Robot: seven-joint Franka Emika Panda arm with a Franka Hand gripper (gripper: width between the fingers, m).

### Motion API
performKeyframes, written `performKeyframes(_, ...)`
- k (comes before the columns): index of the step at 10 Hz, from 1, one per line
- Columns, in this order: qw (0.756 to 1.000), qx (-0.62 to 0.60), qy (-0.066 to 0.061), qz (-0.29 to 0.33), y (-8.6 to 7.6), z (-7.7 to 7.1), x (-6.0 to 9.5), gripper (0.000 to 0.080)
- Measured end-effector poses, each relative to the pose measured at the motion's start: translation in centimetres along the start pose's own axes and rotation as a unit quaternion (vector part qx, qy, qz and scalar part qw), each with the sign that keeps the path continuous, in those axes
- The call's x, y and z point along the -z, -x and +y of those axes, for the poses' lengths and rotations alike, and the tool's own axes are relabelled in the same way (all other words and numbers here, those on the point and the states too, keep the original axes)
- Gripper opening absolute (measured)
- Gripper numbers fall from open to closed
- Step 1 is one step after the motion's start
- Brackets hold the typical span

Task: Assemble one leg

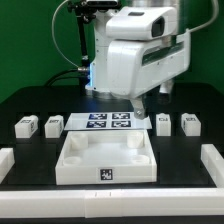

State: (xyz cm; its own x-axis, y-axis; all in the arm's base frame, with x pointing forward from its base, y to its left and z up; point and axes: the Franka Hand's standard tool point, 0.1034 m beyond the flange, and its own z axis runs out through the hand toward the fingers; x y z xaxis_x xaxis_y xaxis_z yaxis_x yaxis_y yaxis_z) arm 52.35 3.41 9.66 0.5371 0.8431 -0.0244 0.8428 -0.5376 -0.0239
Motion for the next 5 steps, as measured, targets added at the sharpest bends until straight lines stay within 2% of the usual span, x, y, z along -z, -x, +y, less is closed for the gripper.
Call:
performKeyframes(2, 0.994, 0.111, -0.006, -0.002, 4.8, -2.3, -3.0, 0.0650)
performKeyframes(3, 0.979, 0.202, 0.002, 0.006, 6.8, -2.8, -4.2, 0.0650)
performKeyframes(4, 0.961, 0.276, 0.005, 0.009, 8.0, -2.8, -5.0, 0.0650)
performKeyframes(5, 0.946, 0.323, 0.010, 0.013, 8.4, -2.7, -6.1, 0.0650)
